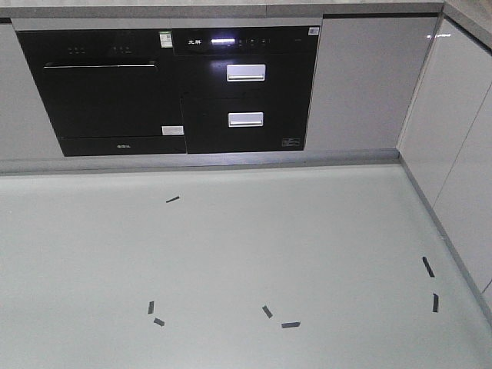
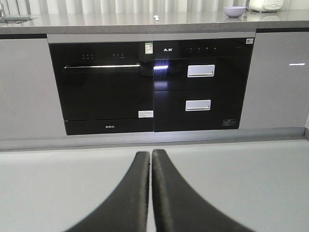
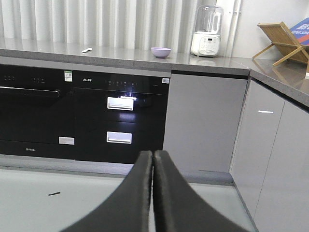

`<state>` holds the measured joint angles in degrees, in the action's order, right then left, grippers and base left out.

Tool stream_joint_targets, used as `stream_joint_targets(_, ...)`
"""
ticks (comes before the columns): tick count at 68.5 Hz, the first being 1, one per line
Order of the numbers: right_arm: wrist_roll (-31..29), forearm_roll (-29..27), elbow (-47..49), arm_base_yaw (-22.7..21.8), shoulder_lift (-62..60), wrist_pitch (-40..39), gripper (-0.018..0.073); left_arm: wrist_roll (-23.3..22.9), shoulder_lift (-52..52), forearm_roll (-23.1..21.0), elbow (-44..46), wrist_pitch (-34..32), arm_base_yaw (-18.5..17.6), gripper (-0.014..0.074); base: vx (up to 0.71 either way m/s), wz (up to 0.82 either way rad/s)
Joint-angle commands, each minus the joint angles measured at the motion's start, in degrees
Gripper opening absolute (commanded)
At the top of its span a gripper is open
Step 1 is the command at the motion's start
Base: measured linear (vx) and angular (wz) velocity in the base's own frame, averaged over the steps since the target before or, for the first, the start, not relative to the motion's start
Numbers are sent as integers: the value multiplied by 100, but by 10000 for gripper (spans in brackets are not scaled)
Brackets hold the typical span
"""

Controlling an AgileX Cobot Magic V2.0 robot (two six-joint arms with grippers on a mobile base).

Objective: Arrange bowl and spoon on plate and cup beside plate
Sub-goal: 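Drive the base toward the counter holding the spoon and bowl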

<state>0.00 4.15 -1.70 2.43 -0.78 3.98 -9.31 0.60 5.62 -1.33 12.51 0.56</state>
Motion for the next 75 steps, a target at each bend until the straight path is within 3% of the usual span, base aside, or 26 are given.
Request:
stream_joint_targets(1,0,31,-45,-36,-37,-398,-6,-23,81,-7,102,-400,-28,-6,0,0)
stream_joint_targets(75,0,31,-45,-36,-37,-398,-6,-23,81,-7,102,-400,-28,-6,0,0)
